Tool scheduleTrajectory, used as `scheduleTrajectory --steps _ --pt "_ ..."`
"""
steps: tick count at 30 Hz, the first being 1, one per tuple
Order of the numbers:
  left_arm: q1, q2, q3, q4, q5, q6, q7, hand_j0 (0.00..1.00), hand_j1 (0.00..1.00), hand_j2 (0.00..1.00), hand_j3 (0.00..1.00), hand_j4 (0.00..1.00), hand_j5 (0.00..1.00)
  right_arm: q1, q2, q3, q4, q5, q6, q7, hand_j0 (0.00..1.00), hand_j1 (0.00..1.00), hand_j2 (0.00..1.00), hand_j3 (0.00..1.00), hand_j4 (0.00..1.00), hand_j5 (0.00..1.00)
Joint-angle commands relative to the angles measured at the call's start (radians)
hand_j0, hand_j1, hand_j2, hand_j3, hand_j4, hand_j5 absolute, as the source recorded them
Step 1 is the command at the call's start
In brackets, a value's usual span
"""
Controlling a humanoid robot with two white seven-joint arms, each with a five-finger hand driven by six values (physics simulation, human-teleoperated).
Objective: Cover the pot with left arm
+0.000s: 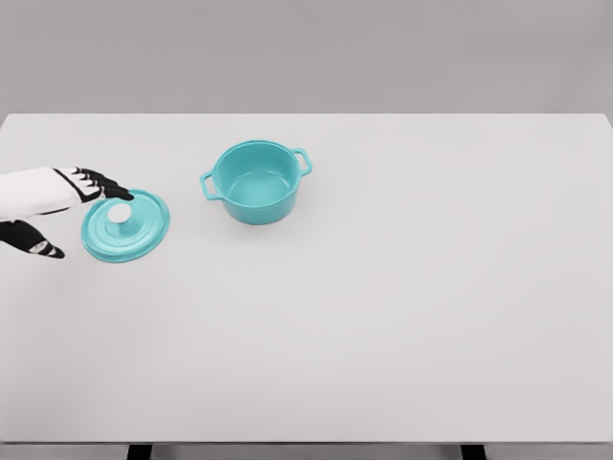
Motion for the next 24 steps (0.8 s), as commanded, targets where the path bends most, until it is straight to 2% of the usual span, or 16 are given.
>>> scheduleTrajectory --steps 1,2,3,4,5,10,11,12,13,21,24 --pt "0.0 -0.003 -0.002 0.002 0.0 0.002 0.0 1.0 1.0 1.0 1.0 1.0 1.0 0.0 0.0 0.0 0.0 0.0 0.0 0.007 1.0 1.0 1.0 1.0 1.0 1.0" --pt "-0.015 -0.008 -0.003 0.042 0.003 0.002 0.0 1.0 1.0 1.0 1.0 1.0 1.0 0.005 0.0 -0.002 0.009 0.0 0.0 0.007 1.0 1.0 1.0 1.0 1.0 1.0" --pt "-0.075 -0.049 -0.043 0.114 0.003 0.002 0.0 1.0 1.0 1.0 1.0 1.0 1.0 0.009 0.0 -0.002 0.011 0.0 0.0 0.007 1.0 1.0 1.0 1.0 1.0 1.0" --pt "-0.165 -0.089 -0.138 0.197 0.0 0.002 0.0 1.0 1.0 1.0 1.0 1.0 1.0 0.009 0.0 -0.003 0.011 0.0 0.0 0.007 1.0 1.0 1.0 1.0 1.0 1.0" --pt "-0.23 -0.109 -0.232 0.245 0.002 0.002 0.0 1.0 1.0 1.0 1.0 1.0 1.0 0.009 0.0 -0.003 0.009 0.0 0.0 0.007 1.0 1.0 1.0 1.0 1.0 1.0" --pt "-0.244 -0.112 -0.263 0.295 0.003 0.002 0.0 1.0 1.0 1.0 1.0 1.0 1.0 0.009 0.0 -0.003 0.009 0.0 0.0 0.007 1.0 1.0 1.0 1.0 1.0 1.0" --pt "-0.273 -0.124 -0.261 0.337 0.003 0.002 0.002 1.0 1.0 1.0 1.0 1.0 1.0 0.009 0.0 -0.003 0.009 0.0 0.0 0.007 1.0 1.0 1.0 1.0 1.0 1.0" --pt "-0.308 -0.178 -0.263 0.384 0.003 0.002 0.017 1.0 1.0 1.0 1.0 1.0 1.0 0.009 0.0 -0.003 0.009 0.0 0.0 0.007 1.0 1.0 1.0 1.0 1.0 1.0" --pt "-0.322 -0.195 -0.263 0.418 0.005 0.002 0.02 1.0 1.0 1.0 1.0 1.0 1.0 0.009 0.0 -0.003 0.009 0.0 0.0 0.007 1.0 1.0 1.0 1.0 1.0 1.0" --pt "-0.328 -0.228 -0.296 0.444 0.002 0.002 0.017 1.0 1.0 1.0 1.0 1.0 1.0 0.009 0.0 -0.003 0.009 0.0 0.0 0.007 1.0 1.0 1.0 1.0 1.0 1.0" --pt "-0.327 -0.25 -0.298 0.504 -0.003 0.002 0.017 1.0 1.0 1.0 1.0 1.0 1.0 0.009 0.0 -0.003 0.009 0.0 0.0 0.007 1.0 1.0 1.0 1.0 1.0 1.0"
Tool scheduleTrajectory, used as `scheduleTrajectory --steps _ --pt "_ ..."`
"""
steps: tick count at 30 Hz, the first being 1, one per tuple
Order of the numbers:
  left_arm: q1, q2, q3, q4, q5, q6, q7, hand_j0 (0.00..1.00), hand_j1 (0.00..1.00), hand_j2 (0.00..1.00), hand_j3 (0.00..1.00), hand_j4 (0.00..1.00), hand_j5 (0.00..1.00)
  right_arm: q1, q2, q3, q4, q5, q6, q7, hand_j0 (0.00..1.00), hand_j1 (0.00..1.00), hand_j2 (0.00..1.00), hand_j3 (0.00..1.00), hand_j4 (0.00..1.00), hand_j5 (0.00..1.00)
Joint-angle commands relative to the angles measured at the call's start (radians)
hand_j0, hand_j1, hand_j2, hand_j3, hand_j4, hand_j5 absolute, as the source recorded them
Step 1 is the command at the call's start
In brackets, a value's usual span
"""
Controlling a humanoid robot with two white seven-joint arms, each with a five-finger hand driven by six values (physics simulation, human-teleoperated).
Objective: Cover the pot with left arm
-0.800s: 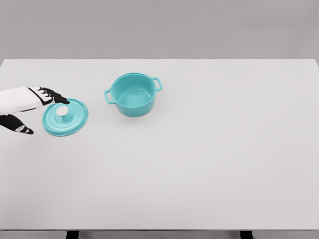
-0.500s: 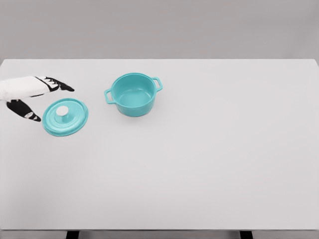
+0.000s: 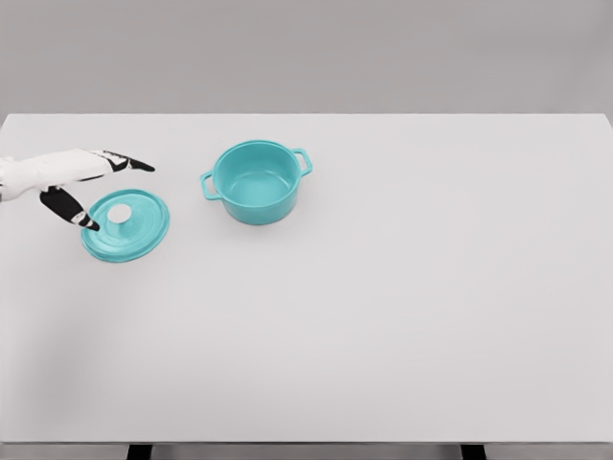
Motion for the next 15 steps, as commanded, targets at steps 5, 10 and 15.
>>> scheduleTrajectory --steps 5,10,15 --pt "0.006 -0.014 0.01 0.036 0.004 0.003 0.148 1.0 1.0 1.0 1.0 1.0 1.0 0.0 0.0 0.0 0.0 0.001 0.0 0.0 1.0 1.0 1.0 1.0 1.0 1.0" --pt "0.011 -0.017 -0.003 0.033 -0.079 0.003 0.176 1.0 1.0 1.0 1.0 1.0 1.0 0.0 0.0 0.0 0.0 0.001 0.0 0.0 1.0 1.0 1.0 1.0 1.0 1.0" --pt "0.04 -0.002 -0.003 0.024 -0.104 0.003 0.178 1.0 1.0 1.0 1.0 1.0 1.0 0.0 0.0 0.0 0.0 0.001 0.0 0.0 1.0 1.0 1.0 1.0 1.0 1.0"
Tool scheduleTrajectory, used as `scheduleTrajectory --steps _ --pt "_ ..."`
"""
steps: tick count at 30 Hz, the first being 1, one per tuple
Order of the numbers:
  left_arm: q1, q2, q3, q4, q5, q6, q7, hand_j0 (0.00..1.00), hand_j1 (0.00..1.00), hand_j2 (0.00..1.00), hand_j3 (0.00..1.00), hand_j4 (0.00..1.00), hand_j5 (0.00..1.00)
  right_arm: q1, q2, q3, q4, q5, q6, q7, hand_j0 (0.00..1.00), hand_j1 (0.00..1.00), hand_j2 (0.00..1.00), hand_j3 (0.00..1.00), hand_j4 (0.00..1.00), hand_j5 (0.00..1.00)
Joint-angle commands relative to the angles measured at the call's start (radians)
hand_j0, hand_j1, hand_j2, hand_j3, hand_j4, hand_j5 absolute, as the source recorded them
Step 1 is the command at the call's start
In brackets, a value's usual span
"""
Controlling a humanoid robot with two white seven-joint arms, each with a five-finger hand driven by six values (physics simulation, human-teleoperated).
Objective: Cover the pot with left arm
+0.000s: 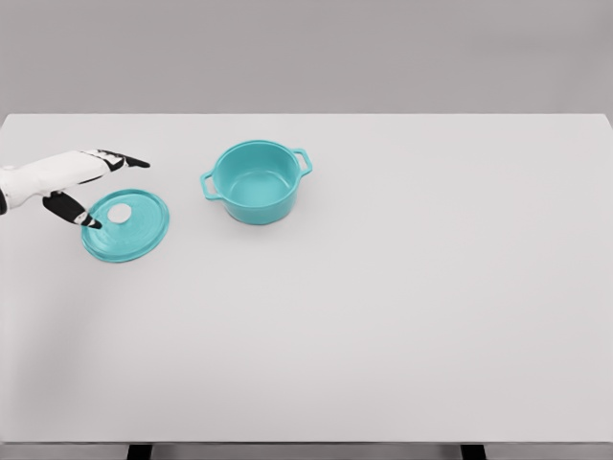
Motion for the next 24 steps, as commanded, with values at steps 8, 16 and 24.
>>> scheduleTrajectory --steps 8,16,24 --pt "0.0 -0.03 0.008 -0.004 -0.075 0.002 0.003 1.0 1.0 1.0 1.0 1.0 1.0 0.0 0.0 0.0 0.0 0.001 0.0 0.0 1.0 1.0 1.0 1.0 1.0 1.0" --pt "0.0 -0.026 -0.001 -0.003 -0.073 0.002 -0.003 1.0 1.0 1.0 1.0 1.0 1.0 0.0 0.0 0.0 0.0 0.001 0.0 0.0 1.0 1.0 1.0 1.0 1.0 1.0" --pt "0.0 -0.03 0.001 0.008 -0.081 0.002 -0.006 1.0 1.0 1.0 1.0 1.0 1.0 0.0 0.0 0.0 0.0 0.001 0.0 0.0 1.0 1.0 1.0 1.0 1.0 1.0"
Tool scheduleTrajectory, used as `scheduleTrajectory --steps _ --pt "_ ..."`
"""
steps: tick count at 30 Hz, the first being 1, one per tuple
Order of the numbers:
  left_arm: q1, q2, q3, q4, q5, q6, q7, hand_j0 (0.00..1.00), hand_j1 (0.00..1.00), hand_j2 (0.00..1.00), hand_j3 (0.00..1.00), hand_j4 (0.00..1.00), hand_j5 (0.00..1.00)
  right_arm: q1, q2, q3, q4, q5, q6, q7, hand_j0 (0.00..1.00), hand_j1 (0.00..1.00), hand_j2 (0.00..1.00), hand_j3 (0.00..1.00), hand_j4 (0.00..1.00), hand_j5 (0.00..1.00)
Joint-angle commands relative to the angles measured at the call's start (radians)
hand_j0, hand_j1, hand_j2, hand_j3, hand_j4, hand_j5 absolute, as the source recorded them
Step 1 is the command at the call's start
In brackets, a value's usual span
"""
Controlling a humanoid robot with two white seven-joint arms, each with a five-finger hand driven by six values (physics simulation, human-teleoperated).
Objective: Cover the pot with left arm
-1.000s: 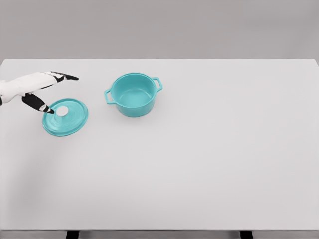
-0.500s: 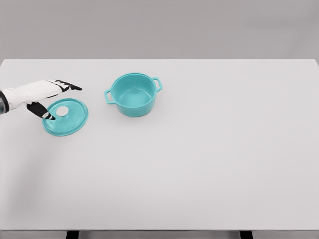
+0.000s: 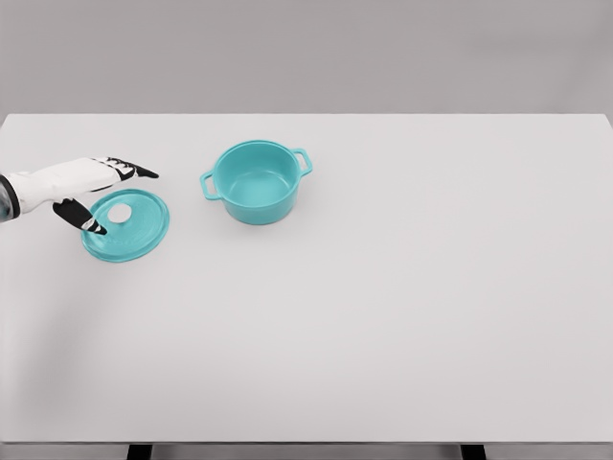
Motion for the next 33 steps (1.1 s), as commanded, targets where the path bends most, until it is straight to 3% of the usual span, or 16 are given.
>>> scheduleTrajectory --steps 1,14,17,20,23,25,30,33 --pt "0.0 -0.001 0.0 0.004 0.003 0.002 -0.001 1.0 1.0 1.0 1.0 1.0 1.0 0.0 0.0 0.0 0.0 0.001 0.0 0.0 1.0 1.0 1.0 1.0 1.0 1.0" --pt "0.002 0.002 -0.002 0.004 0.003 0.002 -0.001 1.0 1.0 1.0 1.0 1.0 1.0 0.0 0.0 0.0 0.0 0.001 0.0 0.0 1.0 1.0 1.0 1.0 1.0 1.0" --pt "0.002 0.006 -0.002 0.004 -0.003 0.002 -0.007 0.9 0.9 0.9 0.9 0.9 0.9 0.0 0.0 0.0 0.0 0.001 0.0 0.0 1.0 1.0 1.0 1.0 1.0 1.0" --pt "0.014 0.01 0.0 0.004 -0.003 0.002 -0.01 0.86 0.86 0.86 0.86 0.86 0.86 0.0 0.0 0.0 0.0 0.001 0.0 0.0 1.0 1.0 1.0 1.0 1.0 1.0" --pt "0.021 0.012 -0.002 -0.001 0.0 0.002 -0.024 0.71 0.71 0.71 0.71 0.71 0.71 0.0 0.0 0.0 0.0 0.001 0.0 0.0 1.0 1.0 1.0 1.0 1.0 1.0" --pt "0.034 0.012 -0.002 -0.002 0.001 0.002 -0.076 0.59 0.59 0.59 0.59 0.59 0.59 0.0 0.0 0.0 0.0 0.001 0.0 0.0 1.0 1.0 1.0 1.0 1.0 1.0" --pt "0.04 0.012 -0.003 -0.004 0.001 0.002 -0.081 0.5 0.5 0.5 0.5 0.5 0.5 0.0 0.0 0.0 0.0 0.001 0.0 0.0 1.0 1.0 1.0 1.0 1.0 1.0" --pt "0.043 0.015 -0.002 -0.019 0.009 0.002 -0.073 0.5 0.5 0.5 0.5 0.5 0.5 0.0 0.0 0.0 0.0 0.001 0.0 0.0 1.0 1.0 1.0 1.0 1.0 1.0"
